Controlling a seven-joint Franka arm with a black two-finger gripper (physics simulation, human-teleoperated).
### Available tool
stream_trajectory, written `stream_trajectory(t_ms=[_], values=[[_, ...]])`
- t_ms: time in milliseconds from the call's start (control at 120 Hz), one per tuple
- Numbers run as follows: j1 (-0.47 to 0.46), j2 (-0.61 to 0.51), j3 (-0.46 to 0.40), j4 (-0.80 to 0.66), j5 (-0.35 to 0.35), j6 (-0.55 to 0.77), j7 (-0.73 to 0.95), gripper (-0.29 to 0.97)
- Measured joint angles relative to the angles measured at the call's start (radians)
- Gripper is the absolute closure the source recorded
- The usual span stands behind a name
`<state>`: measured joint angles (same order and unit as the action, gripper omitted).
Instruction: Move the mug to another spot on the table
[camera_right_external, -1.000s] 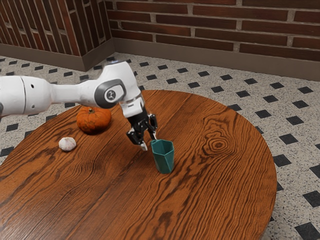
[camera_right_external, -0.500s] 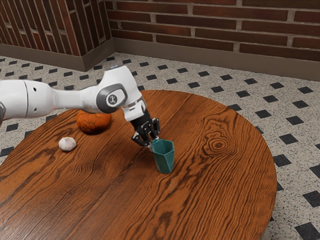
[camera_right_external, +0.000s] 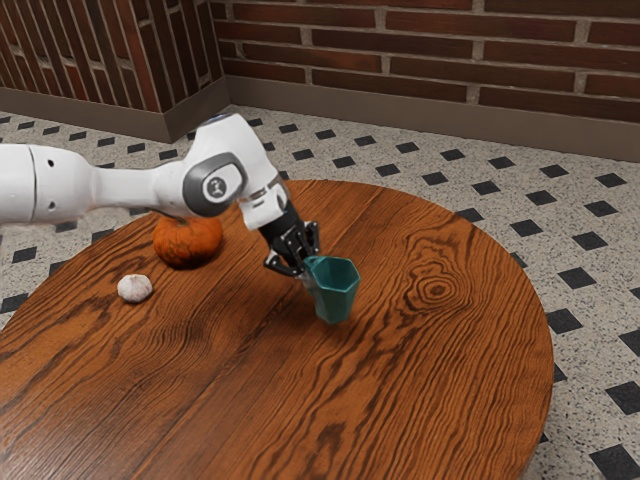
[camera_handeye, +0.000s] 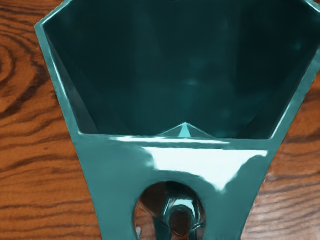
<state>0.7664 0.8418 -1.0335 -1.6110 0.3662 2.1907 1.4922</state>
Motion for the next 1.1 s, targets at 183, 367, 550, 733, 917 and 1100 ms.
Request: stream_trajectory(t_ms=[183, 367, 550, 733, 917, 1100], values=[[0.054, -0.139, -0.005, -0.132, -0.076, 0.040, 0.003, 0.73], [0.139, -0.240, -0.039, -0.254, -0.161, 0.079, 0.004, 0.74], [0.235, -0.296, -0.117, -0.353, -0.207, 0.084, 0.003, 0.73], [0.316, -0.428, -0.138, -0.462, -0.278, 0.083, 0.002, 0.73], [0.370, -0.527, -0.137, -0.543, -0.315, 0.087, 0.001, 0.73], [0.413, -0.596, -0.120, -0.584, -0.328, 0.085, 0.001, 0.73]])
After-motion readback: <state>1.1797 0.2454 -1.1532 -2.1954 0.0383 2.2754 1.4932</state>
